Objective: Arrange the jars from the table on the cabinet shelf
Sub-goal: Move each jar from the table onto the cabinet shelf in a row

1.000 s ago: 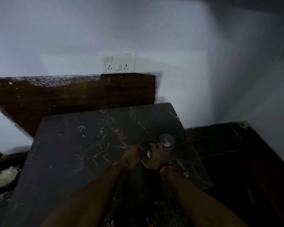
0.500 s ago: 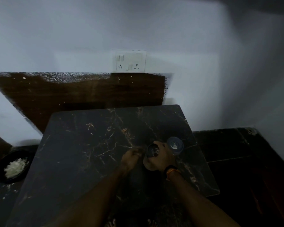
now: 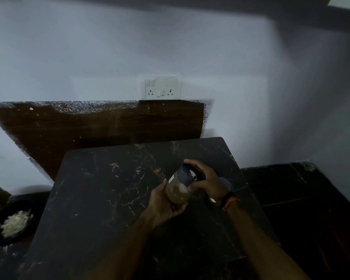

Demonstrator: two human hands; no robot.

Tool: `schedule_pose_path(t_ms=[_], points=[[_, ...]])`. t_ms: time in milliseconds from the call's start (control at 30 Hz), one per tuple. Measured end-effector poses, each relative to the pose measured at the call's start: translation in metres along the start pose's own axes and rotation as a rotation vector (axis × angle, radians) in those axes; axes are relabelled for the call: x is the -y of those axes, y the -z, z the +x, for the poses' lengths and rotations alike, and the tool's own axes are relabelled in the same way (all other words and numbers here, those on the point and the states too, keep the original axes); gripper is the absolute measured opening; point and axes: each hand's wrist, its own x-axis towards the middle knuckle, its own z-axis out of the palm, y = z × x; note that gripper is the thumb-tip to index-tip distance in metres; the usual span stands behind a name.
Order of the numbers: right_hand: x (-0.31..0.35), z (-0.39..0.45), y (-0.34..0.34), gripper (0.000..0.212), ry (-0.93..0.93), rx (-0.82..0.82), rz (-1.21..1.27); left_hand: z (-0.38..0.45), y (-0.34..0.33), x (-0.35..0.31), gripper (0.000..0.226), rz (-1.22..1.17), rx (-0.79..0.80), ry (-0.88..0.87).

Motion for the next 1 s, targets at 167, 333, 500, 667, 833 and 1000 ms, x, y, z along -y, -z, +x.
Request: schedule_pose_path(t_ms=[167,333,500,667,833,1000], points=[[0.006,0.006,-0.004,0.066,0.041,-0.096,0.115,-0.009,-0.004,-0.015,0.053,-0.077,0.177,-0.129],[0.01,0.02,-0.016,0.063,0.059,-0.294,0.25,-0.023,-0.019,-0.03,0.058,0.027,0.332,-0.263],[0.024,0.034,-0.021,0.092,0.048,-0.366,0.453,-0.04,-0.041,-0.045,0.063,0.203,0.392,-0.39],[0.048,0.038,-0.013,0.077,0.123,-0.405,0.504,-0.046,-0.071,-0.051,0.078,0.319,0.417,-0.485],[0.075,0.036,0.012,0.075,0.13,-0.393,0.42,-0.04,-0.101,-0.059,0.081,0.425,0.427,-0.564],[0.102,0.037,0.044,0.067,0.194,-0.393,0.334,-0.04,-0.139,-0.071,0.082,0.517,0.436,-0.636]])
